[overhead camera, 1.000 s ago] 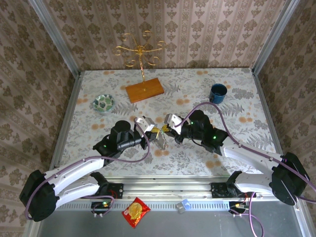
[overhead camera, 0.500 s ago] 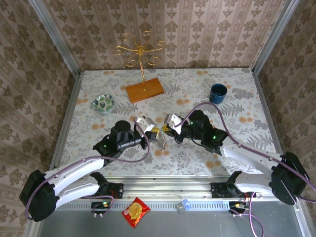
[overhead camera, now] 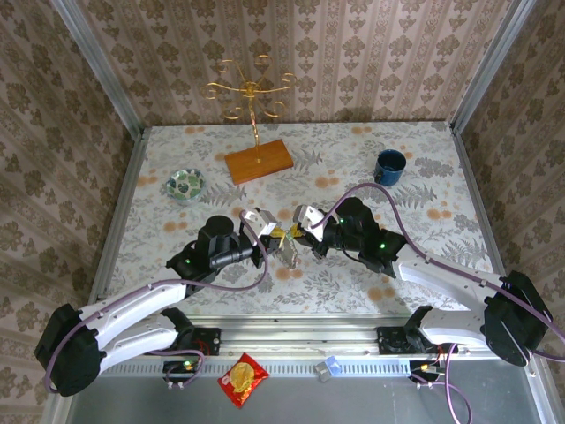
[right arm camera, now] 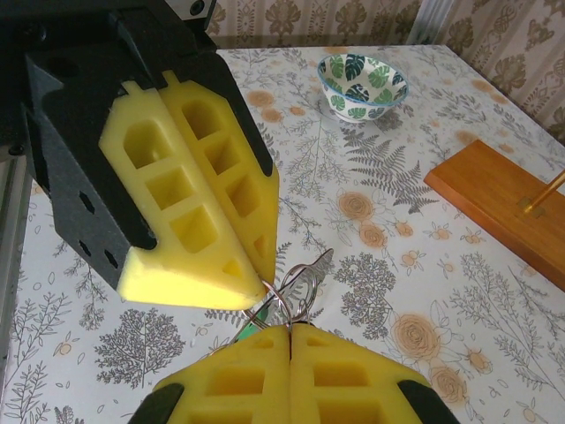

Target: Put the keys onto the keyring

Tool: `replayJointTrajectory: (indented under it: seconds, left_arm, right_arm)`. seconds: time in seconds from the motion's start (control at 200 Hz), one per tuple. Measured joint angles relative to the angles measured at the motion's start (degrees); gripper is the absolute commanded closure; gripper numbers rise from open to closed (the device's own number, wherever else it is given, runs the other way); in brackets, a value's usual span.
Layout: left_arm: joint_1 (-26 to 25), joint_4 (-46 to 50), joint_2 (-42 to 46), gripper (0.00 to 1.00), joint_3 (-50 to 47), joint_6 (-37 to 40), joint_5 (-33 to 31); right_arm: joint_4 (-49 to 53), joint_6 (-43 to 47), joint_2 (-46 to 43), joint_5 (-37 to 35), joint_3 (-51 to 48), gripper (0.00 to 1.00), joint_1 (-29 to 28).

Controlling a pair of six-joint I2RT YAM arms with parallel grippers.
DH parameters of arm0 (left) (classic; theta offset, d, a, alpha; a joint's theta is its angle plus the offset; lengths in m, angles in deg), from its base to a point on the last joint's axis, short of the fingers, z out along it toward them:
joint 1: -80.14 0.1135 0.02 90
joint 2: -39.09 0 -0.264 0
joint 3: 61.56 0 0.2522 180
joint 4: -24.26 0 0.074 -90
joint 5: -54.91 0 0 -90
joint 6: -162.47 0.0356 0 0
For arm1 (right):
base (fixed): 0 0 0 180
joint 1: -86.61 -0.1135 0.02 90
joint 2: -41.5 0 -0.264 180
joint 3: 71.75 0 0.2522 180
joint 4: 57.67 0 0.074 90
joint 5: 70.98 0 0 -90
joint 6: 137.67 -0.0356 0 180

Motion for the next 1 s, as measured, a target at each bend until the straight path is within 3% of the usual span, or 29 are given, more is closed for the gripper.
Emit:
replayJointTrajectory:
  seconds: [1.0]
  left_arm:
    - [-0.11, -0.22, -0.04, 1.00, 0.00, 0.00, 0.31]
  right_arm:
    - [1.01, 0.50, 0.74, 3.50, 0.11, 0.98, -0.04]
